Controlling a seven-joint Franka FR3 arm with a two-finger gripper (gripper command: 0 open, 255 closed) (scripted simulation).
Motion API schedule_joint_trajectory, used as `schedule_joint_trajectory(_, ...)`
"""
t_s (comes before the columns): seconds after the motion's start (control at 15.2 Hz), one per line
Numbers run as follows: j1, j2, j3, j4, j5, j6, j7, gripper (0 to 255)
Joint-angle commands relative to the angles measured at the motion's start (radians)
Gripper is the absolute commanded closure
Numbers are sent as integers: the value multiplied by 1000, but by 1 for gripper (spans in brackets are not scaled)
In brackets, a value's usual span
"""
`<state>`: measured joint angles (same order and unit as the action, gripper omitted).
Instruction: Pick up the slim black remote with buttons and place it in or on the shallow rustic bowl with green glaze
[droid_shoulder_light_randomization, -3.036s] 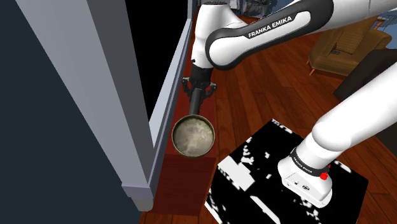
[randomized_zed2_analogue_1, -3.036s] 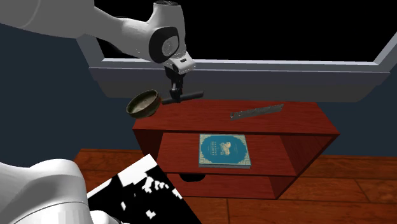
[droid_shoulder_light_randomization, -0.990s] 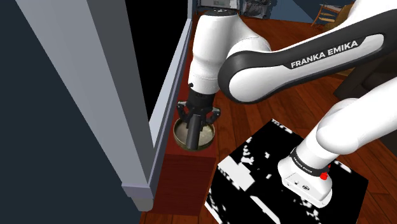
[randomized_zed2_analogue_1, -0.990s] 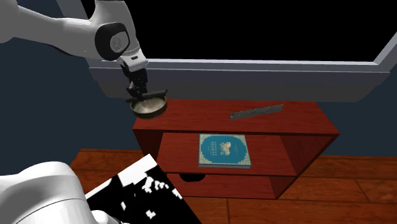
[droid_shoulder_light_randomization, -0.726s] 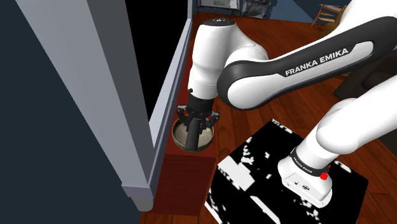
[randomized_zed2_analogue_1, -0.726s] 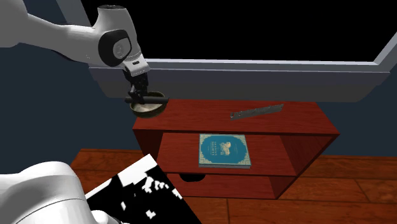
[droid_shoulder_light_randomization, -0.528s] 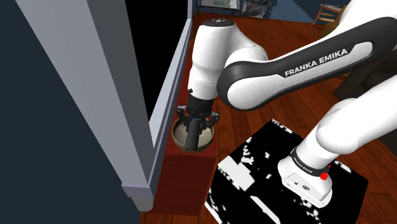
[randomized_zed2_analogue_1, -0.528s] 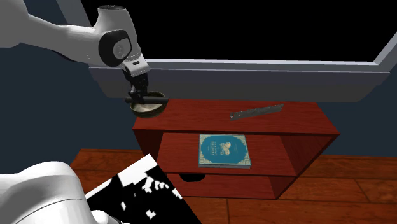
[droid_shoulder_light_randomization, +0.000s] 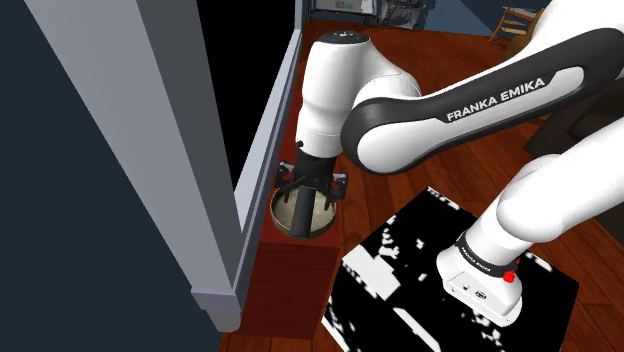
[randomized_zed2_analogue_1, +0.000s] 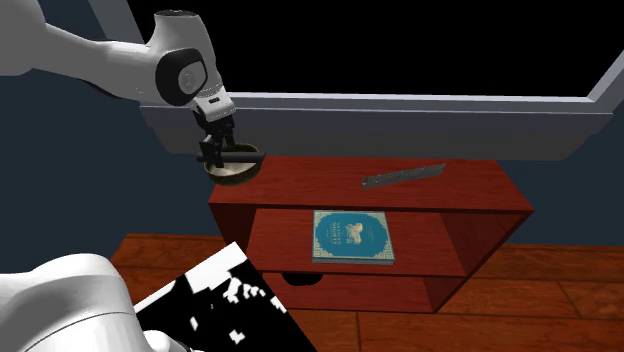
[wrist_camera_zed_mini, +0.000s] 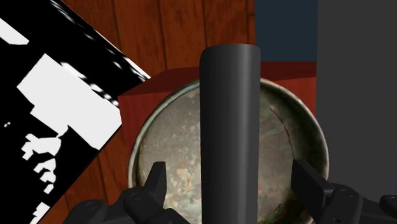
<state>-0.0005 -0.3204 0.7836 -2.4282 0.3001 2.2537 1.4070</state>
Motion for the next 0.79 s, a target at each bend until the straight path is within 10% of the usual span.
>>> schedule_joint_trajectory(0.0, 0, 1, 0, 2, 1, 3, 0, 0)
schedule_joint_trajectory(0.26, 18, -82, -55, 70, 23, -143, -24, 0)
schedule_joint_trajectory(0.73, 18, -82, -55, 70, 23, -143, -24, 0)
